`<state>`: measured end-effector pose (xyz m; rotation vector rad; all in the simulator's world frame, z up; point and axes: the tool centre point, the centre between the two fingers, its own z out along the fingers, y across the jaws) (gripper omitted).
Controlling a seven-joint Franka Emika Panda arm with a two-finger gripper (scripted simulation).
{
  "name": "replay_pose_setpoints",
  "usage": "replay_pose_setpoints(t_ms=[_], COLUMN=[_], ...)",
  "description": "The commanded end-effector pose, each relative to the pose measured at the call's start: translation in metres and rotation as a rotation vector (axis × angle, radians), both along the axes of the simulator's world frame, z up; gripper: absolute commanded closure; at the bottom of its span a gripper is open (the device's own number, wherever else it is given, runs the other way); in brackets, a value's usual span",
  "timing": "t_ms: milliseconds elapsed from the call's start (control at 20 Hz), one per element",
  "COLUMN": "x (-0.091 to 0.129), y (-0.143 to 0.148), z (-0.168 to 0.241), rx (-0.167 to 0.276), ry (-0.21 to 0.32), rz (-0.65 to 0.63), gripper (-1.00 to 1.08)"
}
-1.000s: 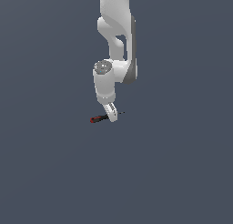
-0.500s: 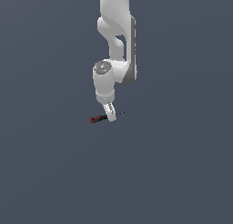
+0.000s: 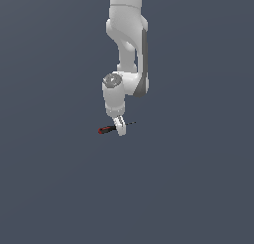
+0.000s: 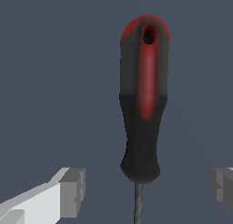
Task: Pick up the object and move it to a goal position.
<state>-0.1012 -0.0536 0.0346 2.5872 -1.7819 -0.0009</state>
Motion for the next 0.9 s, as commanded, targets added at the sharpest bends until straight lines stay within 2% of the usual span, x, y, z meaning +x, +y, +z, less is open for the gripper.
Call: replay_pose_setpoints(t_ms=[0,300,350,850], x=[-0.0002,0.0000,0.0000,0.0001], y=[0.0000,-0.0001,-0.0001,0.0000], z=[-0.0104,-0.0200,-0.0200,-0.0200], rx=[0.000,0.000,0.000,0.000], ry=[0.000,0.000,0.000,0.000], rz=[-0.001,-0.002,-0.002,-0.002], gripper=[-0.92,-0.92,1.08,1.08])
